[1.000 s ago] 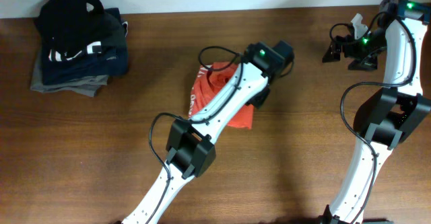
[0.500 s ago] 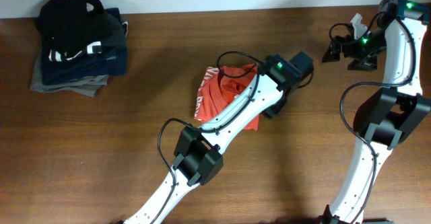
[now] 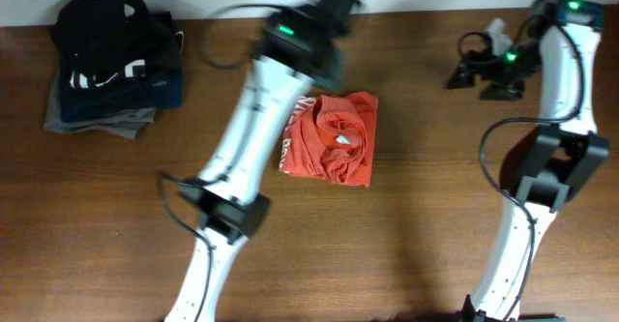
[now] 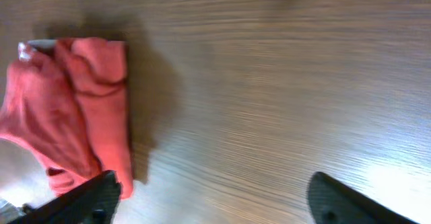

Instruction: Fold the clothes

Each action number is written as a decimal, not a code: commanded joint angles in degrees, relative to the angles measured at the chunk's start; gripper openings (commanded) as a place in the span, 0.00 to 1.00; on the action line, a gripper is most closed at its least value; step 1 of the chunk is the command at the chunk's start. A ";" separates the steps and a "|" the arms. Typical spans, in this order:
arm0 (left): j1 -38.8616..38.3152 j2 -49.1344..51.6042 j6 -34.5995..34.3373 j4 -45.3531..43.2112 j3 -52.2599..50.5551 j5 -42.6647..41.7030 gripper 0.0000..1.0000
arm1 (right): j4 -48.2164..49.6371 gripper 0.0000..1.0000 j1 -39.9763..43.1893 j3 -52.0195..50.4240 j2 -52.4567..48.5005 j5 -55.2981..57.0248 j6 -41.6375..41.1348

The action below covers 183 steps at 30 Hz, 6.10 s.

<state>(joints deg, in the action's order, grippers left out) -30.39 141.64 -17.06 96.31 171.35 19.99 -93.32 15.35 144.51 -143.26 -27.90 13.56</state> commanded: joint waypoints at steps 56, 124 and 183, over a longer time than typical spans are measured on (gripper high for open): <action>24.02 -0.55 -4.33 -2.60 -12.74 -13.79 0.99 | 12.24 0.04 -26.47 -4.37 0.17 28.28 -6.40; 24.02 -0.55 -3.87 -2.29 -12.74 -13.75 0.99 | 11.56 0.04 -28.06 -18.71 7.02 30.16 -26.12; 24.02 -0.55 -3.87 -2.84 -12.74 -13.75 0.99 | 17.57 0.59 -26.97 -43.63 19.96 21.75 -46.25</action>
<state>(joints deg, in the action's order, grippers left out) -6.57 141.56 -20.82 93.60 158.98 5.96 -75.07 -11.68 101.23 -123.07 -8.58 -31.40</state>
